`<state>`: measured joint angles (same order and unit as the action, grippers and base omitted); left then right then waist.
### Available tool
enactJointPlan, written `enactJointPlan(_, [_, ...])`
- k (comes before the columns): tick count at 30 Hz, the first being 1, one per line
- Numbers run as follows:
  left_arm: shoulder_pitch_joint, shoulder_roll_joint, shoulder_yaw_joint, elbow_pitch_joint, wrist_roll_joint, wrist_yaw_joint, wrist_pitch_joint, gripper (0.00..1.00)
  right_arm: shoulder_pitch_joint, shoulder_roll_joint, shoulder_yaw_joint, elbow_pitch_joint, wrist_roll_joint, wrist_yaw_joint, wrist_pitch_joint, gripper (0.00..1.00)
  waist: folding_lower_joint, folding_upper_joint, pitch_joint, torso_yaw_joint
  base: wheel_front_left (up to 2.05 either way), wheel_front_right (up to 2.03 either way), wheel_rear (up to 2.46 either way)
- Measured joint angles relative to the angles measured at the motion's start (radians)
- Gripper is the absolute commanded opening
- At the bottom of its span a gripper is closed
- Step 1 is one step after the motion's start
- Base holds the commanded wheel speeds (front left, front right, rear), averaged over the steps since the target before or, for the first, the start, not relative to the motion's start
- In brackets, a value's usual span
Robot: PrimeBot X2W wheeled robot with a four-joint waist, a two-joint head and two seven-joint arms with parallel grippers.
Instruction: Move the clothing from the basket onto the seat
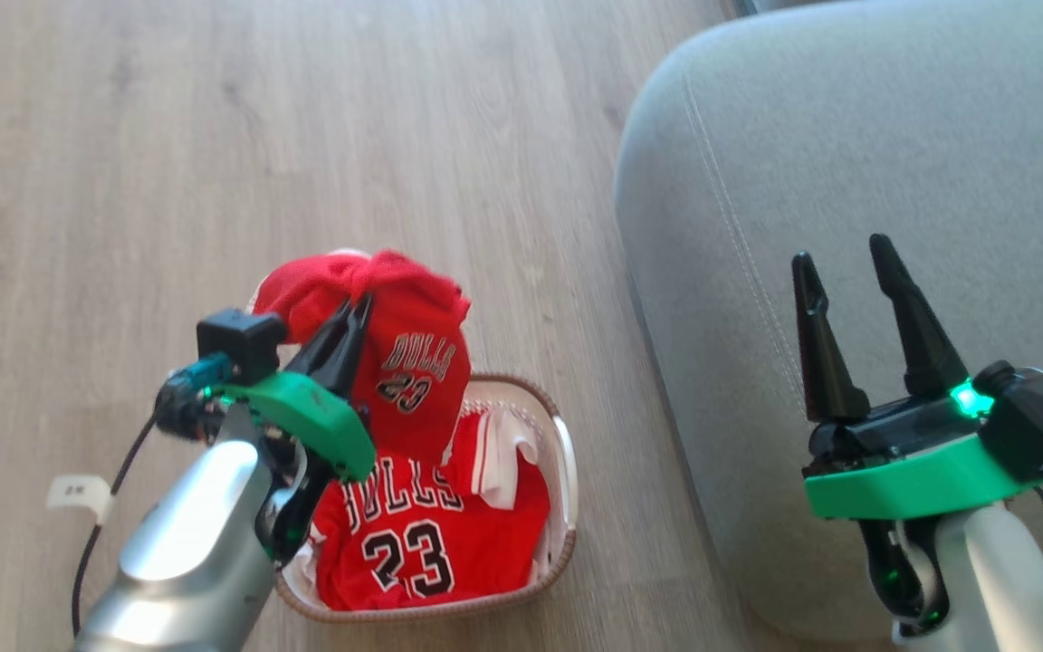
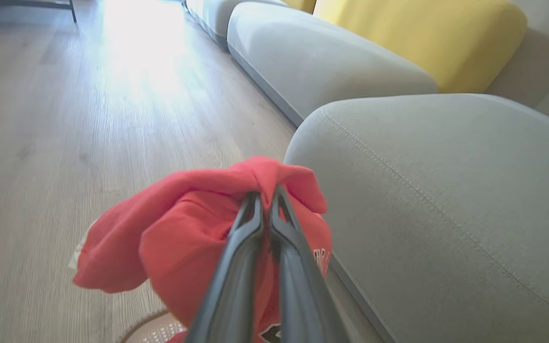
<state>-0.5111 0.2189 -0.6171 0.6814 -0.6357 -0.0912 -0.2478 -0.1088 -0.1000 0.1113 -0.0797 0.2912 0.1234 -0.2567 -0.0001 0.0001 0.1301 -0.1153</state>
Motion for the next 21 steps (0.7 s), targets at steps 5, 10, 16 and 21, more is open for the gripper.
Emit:
enactJointPlan(5, [0.002,0.036,-0.003,-0.168,0.021,0.032,0.031,0.0,0.004,0.0,0.027,0.012,0.01,0.0,0.0,1.0,0.0,-0.0001,-0.048,0.024,0.0,0.0,0.0])
enactJointPlan(10, [0.002,0.068,-0.002,-0.353,0.024,0.068,0.089,0.0,0.038,0.0,0.058,0.026,0.032,0.0,0.003,1.0,0.0,-0.0001,-0.087,0.036,0.0,0.0,0.0])
enactJointPlan(16, [-0.001,0.103,0.011,-0.532,0.024,0.103,0.163,0.0,0.063,-0.011,0.13,0.052,0.053,0.0,0.012,1.0,0.0,-0.0001,-0.111,0.042,0.0,0.0,0.0])
enactJointPlan(21, [-0.021,0.124,0.016,-0.594,0.014,0.111,0.195,0.0,0.062,-0.027,0.181,0.071,0.075,0.0,0.015,1.0,0.0,-0.0001,-0.108,0.044,0.0,0.0,0.0])
